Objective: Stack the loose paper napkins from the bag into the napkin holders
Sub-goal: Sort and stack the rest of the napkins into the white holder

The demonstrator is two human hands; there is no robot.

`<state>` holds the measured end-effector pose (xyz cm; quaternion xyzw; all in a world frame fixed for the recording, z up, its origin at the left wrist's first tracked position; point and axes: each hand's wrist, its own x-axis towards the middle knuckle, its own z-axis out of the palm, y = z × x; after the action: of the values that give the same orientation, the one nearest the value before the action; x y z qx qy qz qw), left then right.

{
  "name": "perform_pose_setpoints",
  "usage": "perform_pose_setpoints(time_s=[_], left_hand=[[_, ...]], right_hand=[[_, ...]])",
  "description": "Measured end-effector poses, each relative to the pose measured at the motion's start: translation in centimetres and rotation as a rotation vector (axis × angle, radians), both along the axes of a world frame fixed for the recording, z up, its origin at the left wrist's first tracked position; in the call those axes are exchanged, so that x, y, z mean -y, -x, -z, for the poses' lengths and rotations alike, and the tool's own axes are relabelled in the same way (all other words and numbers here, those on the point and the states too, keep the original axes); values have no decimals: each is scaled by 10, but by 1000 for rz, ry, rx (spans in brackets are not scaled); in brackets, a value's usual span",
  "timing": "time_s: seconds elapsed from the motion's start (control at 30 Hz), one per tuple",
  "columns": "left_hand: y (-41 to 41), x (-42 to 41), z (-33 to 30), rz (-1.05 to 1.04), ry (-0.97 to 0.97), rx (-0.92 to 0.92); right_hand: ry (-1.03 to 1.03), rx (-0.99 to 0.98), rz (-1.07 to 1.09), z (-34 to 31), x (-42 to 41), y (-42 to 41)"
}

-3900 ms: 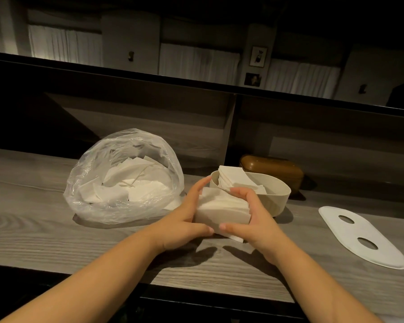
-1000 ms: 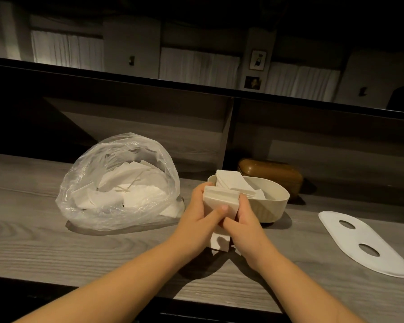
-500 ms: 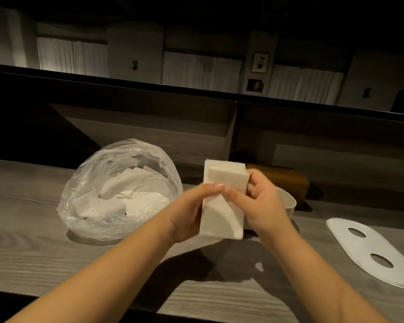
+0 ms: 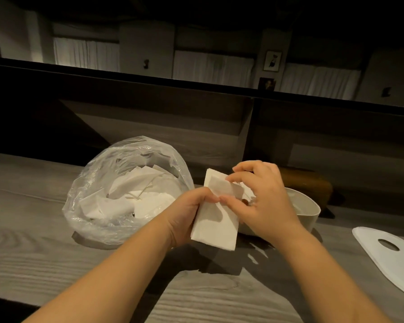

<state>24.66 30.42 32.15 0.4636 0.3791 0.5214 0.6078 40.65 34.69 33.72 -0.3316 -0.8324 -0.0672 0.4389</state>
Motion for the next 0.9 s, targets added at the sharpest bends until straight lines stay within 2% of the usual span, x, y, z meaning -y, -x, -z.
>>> perform_pose_setpoints(time_s=[0.17,0.43,0.57,0.9], left_hand=[[-3,2,0,19,12,-55],[-4,6,2,-55,-39,-64],[-4,6,0,-49,11,-65],[-1,9,-2,117,147,-89]], right_hand=[[173,24,-5,-5,7,-6],[53,-15,-83,-2,15,-4],[199,-46,-128,-3,18,-6],[202,-201,27,0,14,2]])
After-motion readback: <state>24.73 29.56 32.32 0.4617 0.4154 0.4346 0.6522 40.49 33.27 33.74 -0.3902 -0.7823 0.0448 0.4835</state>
